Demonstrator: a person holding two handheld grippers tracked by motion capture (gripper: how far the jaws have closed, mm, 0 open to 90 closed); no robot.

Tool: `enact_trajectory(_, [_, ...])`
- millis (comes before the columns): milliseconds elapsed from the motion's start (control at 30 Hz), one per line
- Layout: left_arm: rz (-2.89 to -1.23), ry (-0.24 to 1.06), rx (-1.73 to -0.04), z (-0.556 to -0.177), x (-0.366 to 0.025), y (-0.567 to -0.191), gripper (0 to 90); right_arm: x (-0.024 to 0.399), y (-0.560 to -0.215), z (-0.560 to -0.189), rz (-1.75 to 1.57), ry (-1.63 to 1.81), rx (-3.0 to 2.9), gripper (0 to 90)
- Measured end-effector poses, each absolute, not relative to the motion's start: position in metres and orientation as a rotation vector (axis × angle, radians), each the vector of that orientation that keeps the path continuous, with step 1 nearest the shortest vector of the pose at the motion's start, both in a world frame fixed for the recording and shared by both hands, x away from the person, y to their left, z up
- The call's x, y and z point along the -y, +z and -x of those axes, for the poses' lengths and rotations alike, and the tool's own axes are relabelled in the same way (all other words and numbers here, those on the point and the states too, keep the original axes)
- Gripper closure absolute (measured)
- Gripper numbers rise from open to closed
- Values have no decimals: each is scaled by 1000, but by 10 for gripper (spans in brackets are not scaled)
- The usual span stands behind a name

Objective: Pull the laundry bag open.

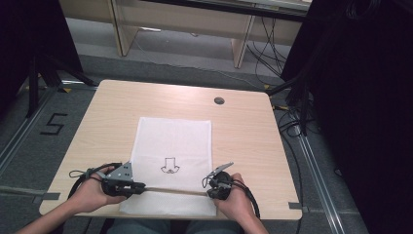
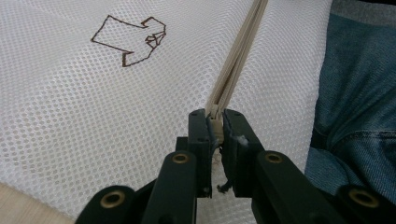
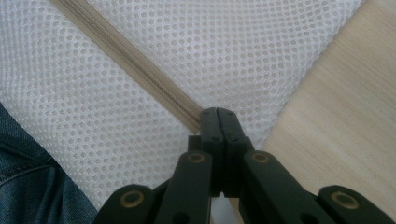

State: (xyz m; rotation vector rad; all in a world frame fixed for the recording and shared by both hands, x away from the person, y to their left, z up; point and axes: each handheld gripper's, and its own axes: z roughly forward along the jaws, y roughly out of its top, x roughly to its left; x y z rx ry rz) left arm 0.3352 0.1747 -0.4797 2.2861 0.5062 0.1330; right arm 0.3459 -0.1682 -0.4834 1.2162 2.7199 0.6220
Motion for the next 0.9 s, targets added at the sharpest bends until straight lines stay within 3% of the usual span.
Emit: enact_trajectory(900, [-2341, 177, -552, -335, -188, -480, 819, 168, -482, -345, -1188, 570, -2712, 900])
